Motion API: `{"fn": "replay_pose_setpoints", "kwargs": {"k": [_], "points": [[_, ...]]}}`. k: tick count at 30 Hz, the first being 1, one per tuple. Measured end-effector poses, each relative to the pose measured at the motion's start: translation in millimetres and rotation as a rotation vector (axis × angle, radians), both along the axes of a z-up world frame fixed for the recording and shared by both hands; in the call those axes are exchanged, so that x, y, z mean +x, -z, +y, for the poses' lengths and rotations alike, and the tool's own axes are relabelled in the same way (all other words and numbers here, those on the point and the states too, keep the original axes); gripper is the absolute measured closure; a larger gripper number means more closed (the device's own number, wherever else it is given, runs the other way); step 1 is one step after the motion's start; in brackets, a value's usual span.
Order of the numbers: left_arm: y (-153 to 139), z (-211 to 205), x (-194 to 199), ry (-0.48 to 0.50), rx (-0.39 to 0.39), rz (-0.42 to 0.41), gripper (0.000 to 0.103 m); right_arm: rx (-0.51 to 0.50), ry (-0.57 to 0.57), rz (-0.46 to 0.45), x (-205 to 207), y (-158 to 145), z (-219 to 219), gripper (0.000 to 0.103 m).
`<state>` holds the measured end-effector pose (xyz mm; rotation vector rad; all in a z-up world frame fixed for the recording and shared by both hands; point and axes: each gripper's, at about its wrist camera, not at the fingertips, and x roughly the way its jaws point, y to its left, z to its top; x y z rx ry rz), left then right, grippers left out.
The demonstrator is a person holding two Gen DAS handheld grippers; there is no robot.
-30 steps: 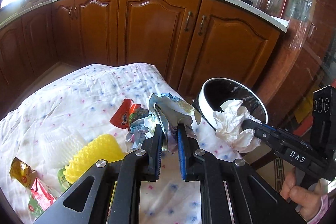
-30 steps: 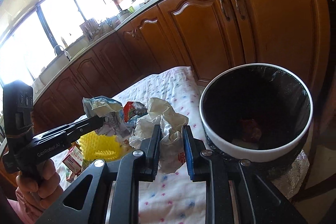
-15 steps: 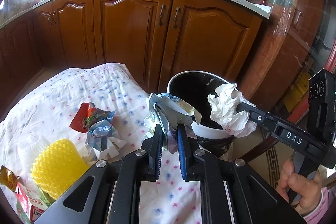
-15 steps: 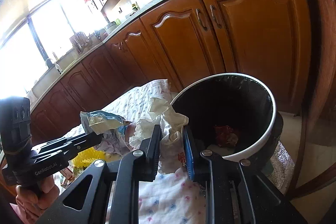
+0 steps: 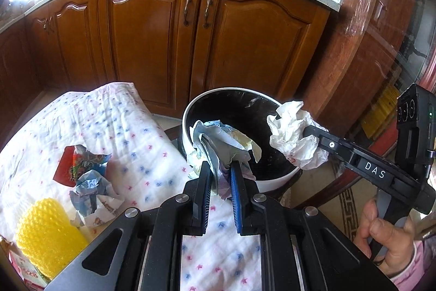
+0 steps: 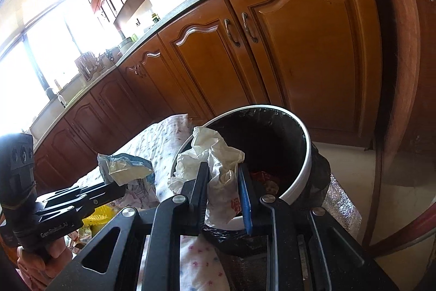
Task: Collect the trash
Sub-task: 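Carry the wrapper and tissue over the bin and release both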
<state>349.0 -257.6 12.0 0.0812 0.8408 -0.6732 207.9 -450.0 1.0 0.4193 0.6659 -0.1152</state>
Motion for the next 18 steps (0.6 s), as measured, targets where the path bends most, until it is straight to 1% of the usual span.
{"fn": "replay_pose_setpoints", "kwargs": {"k": [10, 13, 15, 16, 18], "points": [[14.7, -38.9, 34.8, 0.018, 0.016, 0.054, 0.090, -0.032, 0.014, 0.034, 22.6, 7.0, -23.7, 0.082], [21.2, -49.4, 45.8, 0.015, 0.036, 0.060, 0.089, -0.040, 0.018, 0.048, 30.1, 9.5, -29.6, 0.082], [26.8, -55.0, 52.5, 0.014, 0.047, 0.077, 0.088, -0.041, 0.018, 0.057, 33.1, 11.5, -32.2, 0.081], [29.2, -57.7, 56.2, 0.009, 0.055, 0.086, 0.083, -0.041, 0.018, 0.061, 34.7, 12.8, -34.4, 0.078], [33.8, -61.3, 59.7, 0.007, 0.060, 0.092, 0.081, -0.034, 0.016, 0.071, 38.1, 15.1, -37.2, 0.077]]}}
